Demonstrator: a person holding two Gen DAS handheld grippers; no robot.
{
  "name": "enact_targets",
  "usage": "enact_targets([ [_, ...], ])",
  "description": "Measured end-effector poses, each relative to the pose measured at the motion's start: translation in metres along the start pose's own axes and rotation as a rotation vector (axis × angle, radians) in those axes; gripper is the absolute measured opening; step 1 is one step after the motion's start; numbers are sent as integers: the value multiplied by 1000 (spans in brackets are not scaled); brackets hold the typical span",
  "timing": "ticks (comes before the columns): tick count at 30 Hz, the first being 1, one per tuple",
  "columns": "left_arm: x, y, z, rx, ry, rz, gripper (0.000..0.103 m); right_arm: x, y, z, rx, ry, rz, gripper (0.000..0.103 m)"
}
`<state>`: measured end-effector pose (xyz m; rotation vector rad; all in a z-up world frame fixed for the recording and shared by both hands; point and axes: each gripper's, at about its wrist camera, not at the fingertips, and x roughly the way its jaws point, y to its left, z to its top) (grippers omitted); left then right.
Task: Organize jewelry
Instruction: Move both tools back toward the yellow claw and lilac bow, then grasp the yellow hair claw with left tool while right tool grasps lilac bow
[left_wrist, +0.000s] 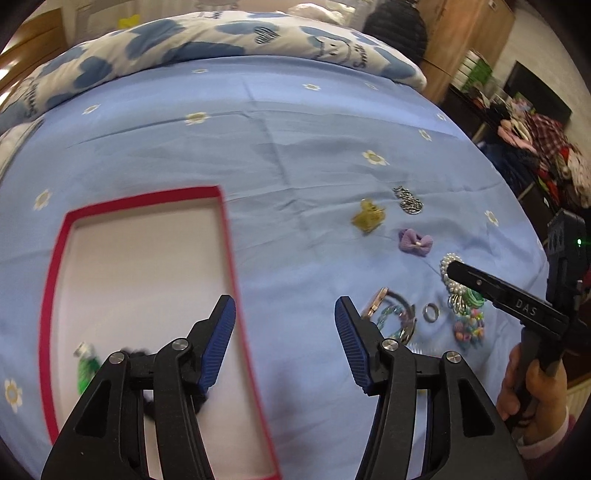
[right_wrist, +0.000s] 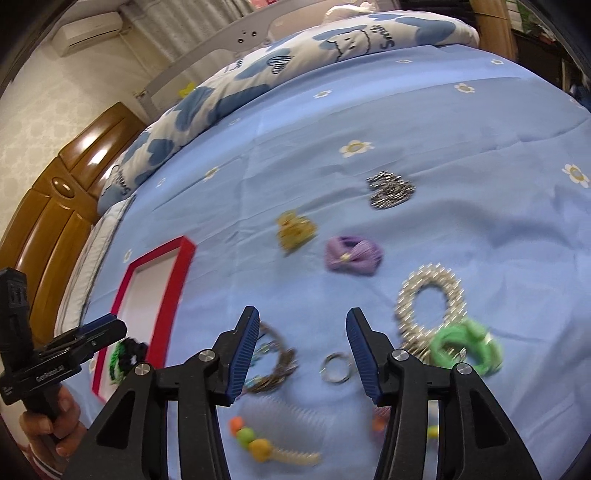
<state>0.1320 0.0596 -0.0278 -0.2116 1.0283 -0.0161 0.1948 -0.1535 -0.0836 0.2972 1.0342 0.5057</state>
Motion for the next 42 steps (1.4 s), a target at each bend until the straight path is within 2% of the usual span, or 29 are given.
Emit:
enact_targets([
  [7,42,-28,32,70,39,-30,55,22,-20,22,-13,20,-33,51],
  [12,76,-44,52,125,75,-59,56,45,-31,31,-23,70,-35,52],
  [19,112,-58,71,144,120,-98,56,63,-39,37,-28,99,-14,51],
  [21,119,-61,75,147,130,-110,56,64,-41,39,-29,94,-9,44],
  [23,124,-66,77,158,135,-130,58,64,-42,40,-37,92,-20,26],
  [25,129,-71,79,176,139,-133,61,62,-45,41,-29,92,-7,22],
  [29,139,-80,81,202,147,-126,61,54,-51,41,-10,71,2,14],
  [30,141,-82,82,203,146,-123,61,51,-53,40,-1,62,5,9],
  [31,143,-83,83,203,141,-121,60,50,-54,41,7,58,7,9],
  [32,146,-83,84,201,140,-120,59,48,-55,41,17,54,12,9],
  [33,148,-84,85,196,140,-123,50,45,-56,41,23,50,16,9],
  [34,149,-84,85,192,144,-130,34,44,-57,41,26,45,17,9],
  [35,150,-85,85,188,150,-140,31,43,-57,41,28,42,18,9],
  [42,130,-83,83,191,114,-137,28,39,-57,39,37,40,21,8],
])
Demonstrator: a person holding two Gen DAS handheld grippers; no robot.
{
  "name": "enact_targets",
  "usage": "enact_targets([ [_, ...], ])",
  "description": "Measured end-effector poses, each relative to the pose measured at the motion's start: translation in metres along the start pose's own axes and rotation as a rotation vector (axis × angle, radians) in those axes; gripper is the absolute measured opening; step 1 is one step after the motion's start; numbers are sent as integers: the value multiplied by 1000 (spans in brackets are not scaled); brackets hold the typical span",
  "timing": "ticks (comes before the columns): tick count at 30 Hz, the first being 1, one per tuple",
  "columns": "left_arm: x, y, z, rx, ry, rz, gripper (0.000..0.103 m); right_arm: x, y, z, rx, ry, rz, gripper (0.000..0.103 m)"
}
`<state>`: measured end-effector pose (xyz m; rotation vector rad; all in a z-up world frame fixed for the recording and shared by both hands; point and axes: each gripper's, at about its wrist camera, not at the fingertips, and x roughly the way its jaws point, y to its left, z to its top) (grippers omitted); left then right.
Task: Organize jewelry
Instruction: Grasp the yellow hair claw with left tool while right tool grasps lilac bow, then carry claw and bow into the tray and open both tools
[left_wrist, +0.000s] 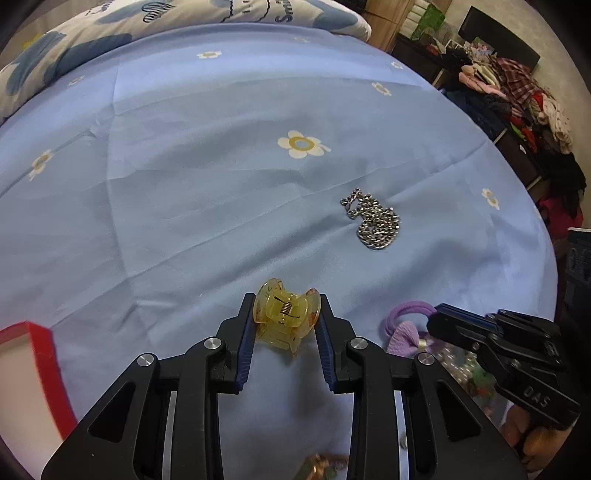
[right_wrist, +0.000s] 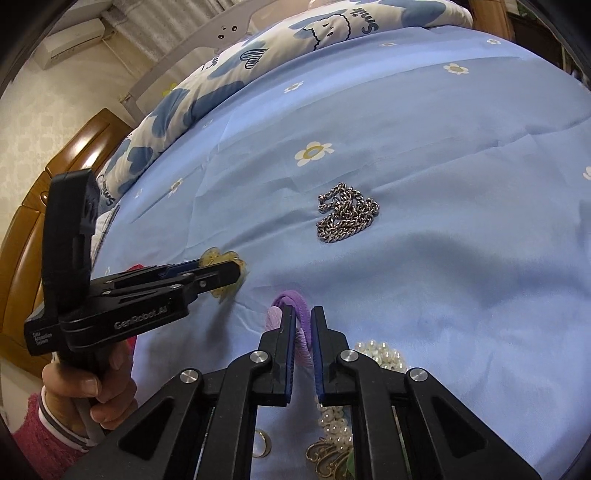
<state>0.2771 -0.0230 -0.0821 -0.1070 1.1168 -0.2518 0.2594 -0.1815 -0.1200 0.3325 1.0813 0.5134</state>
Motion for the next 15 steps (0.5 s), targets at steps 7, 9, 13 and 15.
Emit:
enact_targets([
  [7,-44,15,-16,-58,-57,-13,28,-11,19,0,-14,-23,31,8],
  [9,-58,22,-24,-84,-77,-21,28,-13,28,-1,-25,-26,40,8],
  [13,-81,33,-41,-114,-108,-1,28,-14,47,-4,-43,-26,64,8],
  [15,-91,43,-52,-141,-117,5,28,-13,58,-6,-53,-25,78,8],
])
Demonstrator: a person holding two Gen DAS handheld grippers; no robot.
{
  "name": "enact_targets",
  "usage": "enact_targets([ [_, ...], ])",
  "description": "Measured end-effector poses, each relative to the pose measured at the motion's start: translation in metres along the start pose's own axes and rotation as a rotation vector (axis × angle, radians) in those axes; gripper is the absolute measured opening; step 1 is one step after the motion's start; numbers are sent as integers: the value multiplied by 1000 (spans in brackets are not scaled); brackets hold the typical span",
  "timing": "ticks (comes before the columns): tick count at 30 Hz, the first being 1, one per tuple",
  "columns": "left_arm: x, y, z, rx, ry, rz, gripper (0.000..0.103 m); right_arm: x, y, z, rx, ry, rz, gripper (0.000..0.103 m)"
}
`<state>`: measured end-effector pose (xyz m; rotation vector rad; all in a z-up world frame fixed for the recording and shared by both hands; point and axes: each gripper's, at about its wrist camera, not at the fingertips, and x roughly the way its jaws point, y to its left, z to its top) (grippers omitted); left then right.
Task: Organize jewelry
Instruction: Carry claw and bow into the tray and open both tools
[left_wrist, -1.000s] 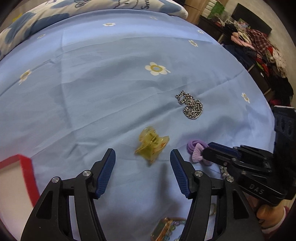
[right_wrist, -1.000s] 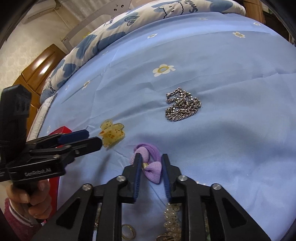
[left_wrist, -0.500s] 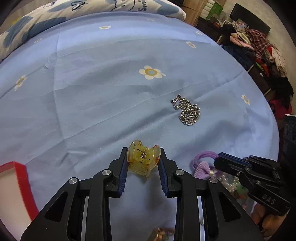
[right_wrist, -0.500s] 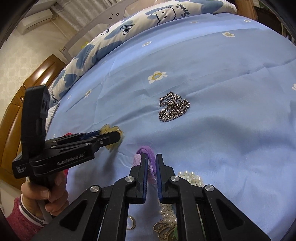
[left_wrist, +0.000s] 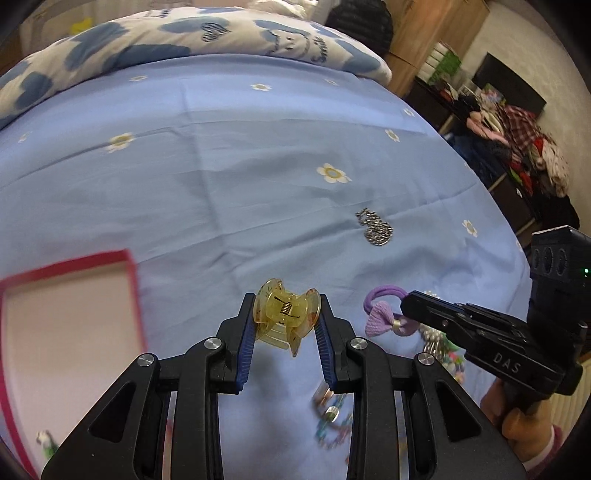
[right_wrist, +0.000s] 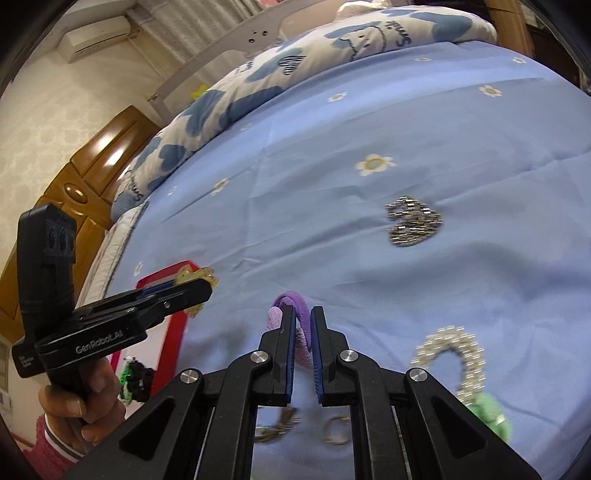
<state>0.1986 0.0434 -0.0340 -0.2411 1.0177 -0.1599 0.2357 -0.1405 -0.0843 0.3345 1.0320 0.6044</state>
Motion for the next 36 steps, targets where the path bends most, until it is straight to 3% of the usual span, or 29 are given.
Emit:
enact_targets([
  [20,-75,94,-62,-179,-73,110,28,44,115,-26,-135,85,128,8],
  [36,-87,167,-78,-293,-85,195,28,97,179,-35,-188,152,169,8],
])
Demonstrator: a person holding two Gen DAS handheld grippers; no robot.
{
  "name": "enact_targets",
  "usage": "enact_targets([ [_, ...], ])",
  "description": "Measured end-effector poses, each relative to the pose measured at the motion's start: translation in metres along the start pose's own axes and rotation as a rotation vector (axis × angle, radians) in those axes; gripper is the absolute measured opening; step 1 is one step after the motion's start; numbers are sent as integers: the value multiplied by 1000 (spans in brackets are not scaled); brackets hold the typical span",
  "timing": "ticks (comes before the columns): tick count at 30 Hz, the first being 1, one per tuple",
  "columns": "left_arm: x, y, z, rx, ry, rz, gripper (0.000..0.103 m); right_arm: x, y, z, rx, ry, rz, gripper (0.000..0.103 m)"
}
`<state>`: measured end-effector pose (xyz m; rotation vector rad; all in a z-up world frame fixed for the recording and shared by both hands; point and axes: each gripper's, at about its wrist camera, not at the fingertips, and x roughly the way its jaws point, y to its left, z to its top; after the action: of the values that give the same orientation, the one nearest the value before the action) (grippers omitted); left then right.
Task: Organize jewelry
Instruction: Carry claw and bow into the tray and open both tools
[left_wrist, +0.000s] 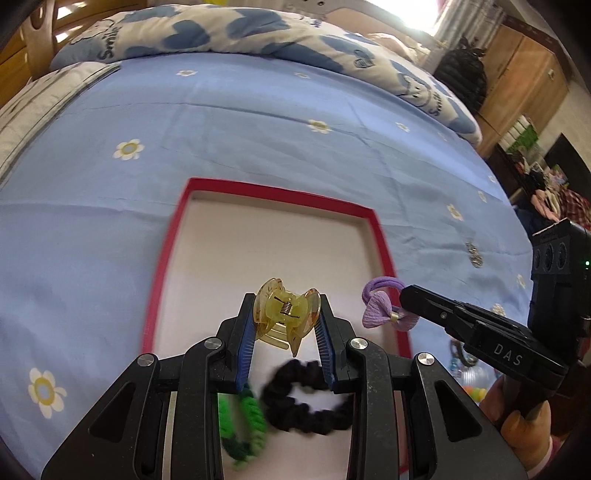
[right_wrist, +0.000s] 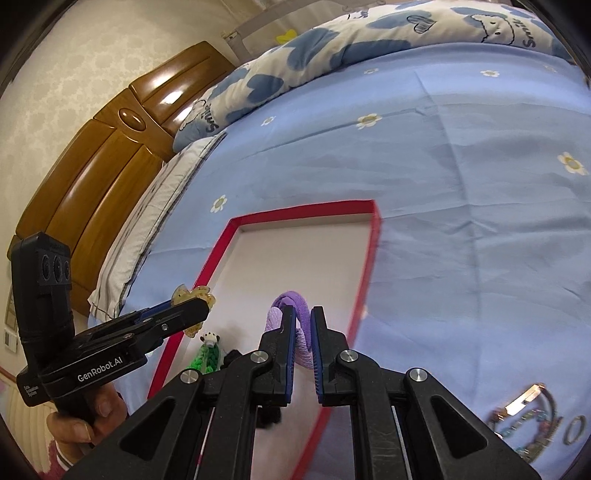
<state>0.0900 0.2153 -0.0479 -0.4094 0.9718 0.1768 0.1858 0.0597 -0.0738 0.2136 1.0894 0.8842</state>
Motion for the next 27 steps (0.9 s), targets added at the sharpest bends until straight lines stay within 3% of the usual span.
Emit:
enact_targets([
  [15,47,20,15,17,59,78,28,62,11,19,-30,74,-71,8],
  [27,60,18,12,46,100,120,29,70,8,20,-41,101,-91,14],
])
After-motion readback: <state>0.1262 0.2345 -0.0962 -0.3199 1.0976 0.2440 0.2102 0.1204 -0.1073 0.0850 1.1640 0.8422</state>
